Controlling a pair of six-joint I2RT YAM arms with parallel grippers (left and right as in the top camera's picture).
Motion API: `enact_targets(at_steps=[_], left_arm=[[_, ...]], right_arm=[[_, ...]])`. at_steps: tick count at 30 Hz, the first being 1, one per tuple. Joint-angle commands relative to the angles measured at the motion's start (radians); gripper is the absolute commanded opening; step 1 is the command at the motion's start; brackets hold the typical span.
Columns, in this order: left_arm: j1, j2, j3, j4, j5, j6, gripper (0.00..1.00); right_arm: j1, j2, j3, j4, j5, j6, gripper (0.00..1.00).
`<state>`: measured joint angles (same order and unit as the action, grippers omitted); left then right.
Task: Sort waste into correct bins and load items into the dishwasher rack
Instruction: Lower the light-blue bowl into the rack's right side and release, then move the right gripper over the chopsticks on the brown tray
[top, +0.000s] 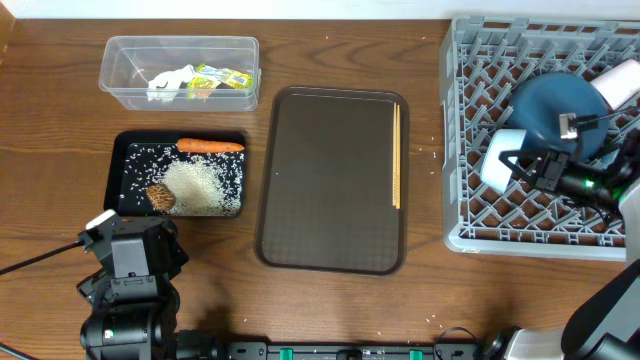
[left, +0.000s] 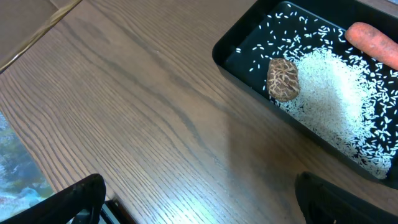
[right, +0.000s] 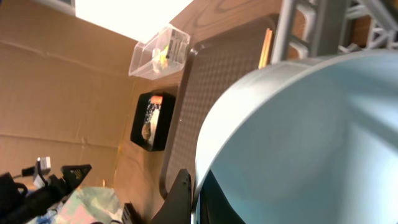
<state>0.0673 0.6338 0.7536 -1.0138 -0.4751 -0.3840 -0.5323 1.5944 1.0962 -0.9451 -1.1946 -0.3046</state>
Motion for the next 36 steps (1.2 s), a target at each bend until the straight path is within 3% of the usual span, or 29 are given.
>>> enact_targets(at_steps=[1, 15, 23, 34, 36], left_arm=[[-0.001, 0.000, -0.003, -0.002, -0.012, 0.013, 0.98], [-0.001, 0.000, -0.003, -0.002, -0.012, 0.013, 0.98], [-0.001, 0.000, -0.003, -0.002, -0.012, 0.013, 0.98], [-0.001, 0.000, -0.003, -0.002, -0.012, 0.013, 0.98], [-0.001, 0.000, -0.003, -0.002, -0.012, 0.013, 0.98]], right_arm=[[-0.027, 0.004, -0.005, -0.019, 0.002, -0.026, 0.01], [-0.108, 0.000, -0.005, -0.076, 0.084, -0.024, 0.04], [-0.140, -0.026, -0.004, -0.108, 0.116, -0.020, 0.14], [-0.169, -0.246, 0.003, -0.103, 0.299, 0.128, 0.20], [-0.169, -0.301, 0.003, -0.098, 0.324, 0.145, 0.27]])
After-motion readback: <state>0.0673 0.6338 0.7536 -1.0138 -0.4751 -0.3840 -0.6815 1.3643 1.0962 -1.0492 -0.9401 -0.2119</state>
